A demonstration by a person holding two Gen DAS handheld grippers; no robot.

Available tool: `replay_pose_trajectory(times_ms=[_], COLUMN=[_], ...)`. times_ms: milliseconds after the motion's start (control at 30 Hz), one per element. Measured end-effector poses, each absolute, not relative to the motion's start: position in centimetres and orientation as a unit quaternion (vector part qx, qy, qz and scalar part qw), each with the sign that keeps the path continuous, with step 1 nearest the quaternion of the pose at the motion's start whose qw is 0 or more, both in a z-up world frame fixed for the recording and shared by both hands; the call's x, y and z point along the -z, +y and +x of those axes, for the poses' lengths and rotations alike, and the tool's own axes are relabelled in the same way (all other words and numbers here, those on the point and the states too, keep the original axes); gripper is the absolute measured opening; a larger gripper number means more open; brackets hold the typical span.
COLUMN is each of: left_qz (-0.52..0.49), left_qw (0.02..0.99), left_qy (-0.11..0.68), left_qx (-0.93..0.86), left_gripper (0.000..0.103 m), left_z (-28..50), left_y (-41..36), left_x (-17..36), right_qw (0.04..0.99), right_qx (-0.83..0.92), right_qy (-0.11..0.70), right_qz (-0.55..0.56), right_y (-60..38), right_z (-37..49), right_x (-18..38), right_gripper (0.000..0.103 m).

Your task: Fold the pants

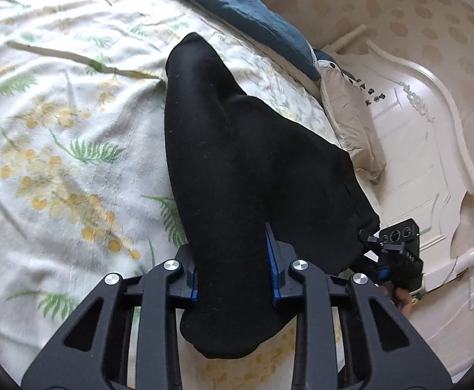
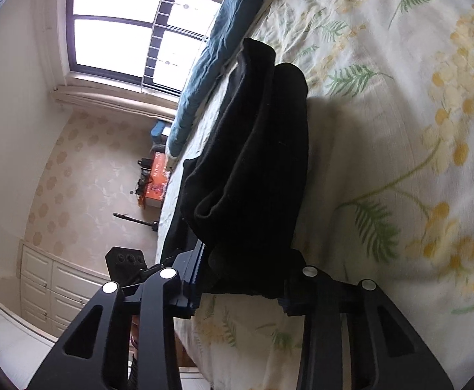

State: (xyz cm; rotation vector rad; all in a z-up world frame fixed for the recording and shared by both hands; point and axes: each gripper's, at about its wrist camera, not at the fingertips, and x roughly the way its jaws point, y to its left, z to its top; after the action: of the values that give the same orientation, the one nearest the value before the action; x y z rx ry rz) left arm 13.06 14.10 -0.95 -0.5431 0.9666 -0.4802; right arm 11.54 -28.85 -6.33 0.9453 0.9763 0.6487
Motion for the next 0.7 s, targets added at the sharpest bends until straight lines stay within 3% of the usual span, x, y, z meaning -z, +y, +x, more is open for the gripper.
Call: replay_pose_trajectory(times_ms=[400,700], left_qz=[-0.264,-0.272], left_qw=[0.822,0.82], left_qy=[0.453,0.452], left_qx=[0.221,0.224], left_gripper=[0.028,0.03], left_z=[6.4,5.7], left_y=[15.0,15.2], left_x=[1.1,1.7], right_qw=[0.71,0.703], right_qx=[-0.313,-0.322], right_qy=[0.454,0.447], right_qz=[0.437,0.45], right_y=[-28.6,-29.1], right_z=[5.7,5.4], right_x=[7.3,8.5], right_gripper=[0.036,0.036])
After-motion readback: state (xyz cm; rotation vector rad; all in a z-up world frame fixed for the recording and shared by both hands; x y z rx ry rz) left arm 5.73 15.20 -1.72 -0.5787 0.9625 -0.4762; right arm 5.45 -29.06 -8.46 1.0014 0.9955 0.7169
